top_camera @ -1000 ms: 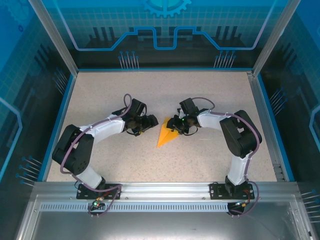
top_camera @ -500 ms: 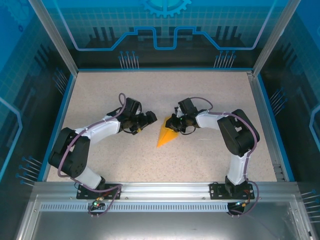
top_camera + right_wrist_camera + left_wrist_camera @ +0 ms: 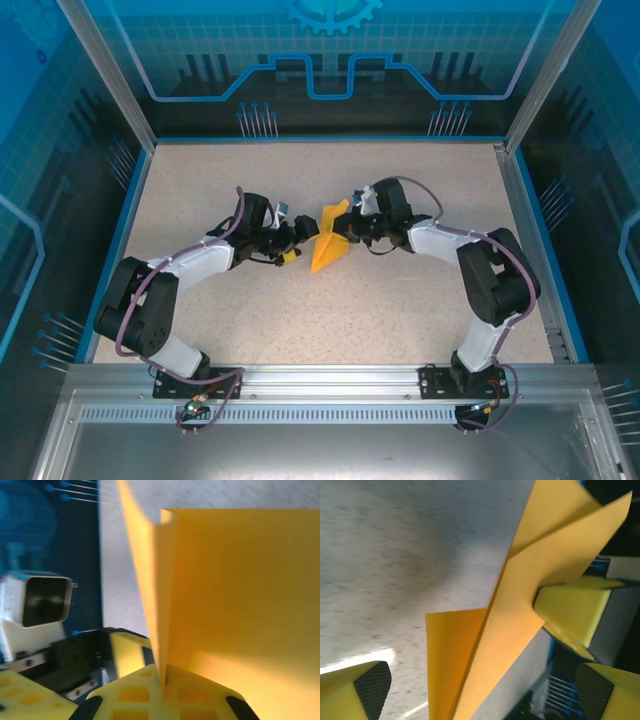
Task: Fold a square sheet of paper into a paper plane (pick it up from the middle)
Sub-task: Turn over the paper at the center of the table.
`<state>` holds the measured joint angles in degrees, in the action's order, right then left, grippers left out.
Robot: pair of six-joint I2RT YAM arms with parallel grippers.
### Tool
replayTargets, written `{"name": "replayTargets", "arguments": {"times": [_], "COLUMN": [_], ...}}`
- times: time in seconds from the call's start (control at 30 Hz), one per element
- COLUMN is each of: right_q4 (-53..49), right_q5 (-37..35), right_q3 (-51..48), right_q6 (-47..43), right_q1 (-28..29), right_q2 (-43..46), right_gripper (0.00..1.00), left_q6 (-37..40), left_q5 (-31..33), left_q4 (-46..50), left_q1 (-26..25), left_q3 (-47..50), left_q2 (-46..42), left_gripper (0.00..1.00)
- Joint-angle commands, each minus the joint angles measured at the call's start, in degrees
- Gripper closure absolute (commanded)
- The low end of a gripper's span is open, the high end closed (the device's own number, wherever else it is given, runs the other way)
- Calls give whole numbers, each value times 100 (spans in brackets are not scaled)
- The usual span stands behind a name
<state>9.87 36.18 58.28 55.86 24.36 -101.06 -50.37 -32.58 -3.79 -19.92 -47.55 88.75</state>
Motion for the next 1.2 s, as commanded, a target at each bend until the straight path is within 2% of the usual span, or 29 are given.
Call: {"name": "replayTargets", "arguments": {"times": [0.0, 0.07, 0.17, 0.33, 0.4, 0.8, 0.93, 1.0, 1.17], "right_q4": [429, 529, 777, 1284, 1303, 1278, 815, 398, -881], "right_q5": [764, 952, 1219, 1486, 1480, 1565, 1514, 1432, 768], "right_q3": [214, 268, 359, 326, 315, 195, 266, 304, 332], "right_q6": [206, 343, 572, 1024, 1031, 963, 697, 464, -343], "right_q1": [-164, -228, -252, -274, -284, -370, -412, -464, -709], "right_q2": [280, 313, 270, 158, 158, 105, 150, 236, 748], "right_gripper": [95, 95, 94, 94, 94, 91, 86, 82, 62], "left_q6": [-427, -626, -1029, -1280, -1359, -1101, -1051, -966, -340], "left_q5": [-915, -1109, -1393, -1480, -1437, -1136, -1080, -1053, -820], "left_q4": [-1030, -1447, -2305, -2977, -3181, -2789, -2578, -2352, -1280], "left_q1": [67, 67, 60, 67, 65, 67, 67, 67, 67], "left_q3": [106, 135, 238, 314, 386, 374, 309, 260, 17], "left_q2": [-21, 22, 110, 104, 86, -123, -153, -151, -249], "left_gripper": [2, 2, 7, 29, 34, 74, 87, 91, 94]}}
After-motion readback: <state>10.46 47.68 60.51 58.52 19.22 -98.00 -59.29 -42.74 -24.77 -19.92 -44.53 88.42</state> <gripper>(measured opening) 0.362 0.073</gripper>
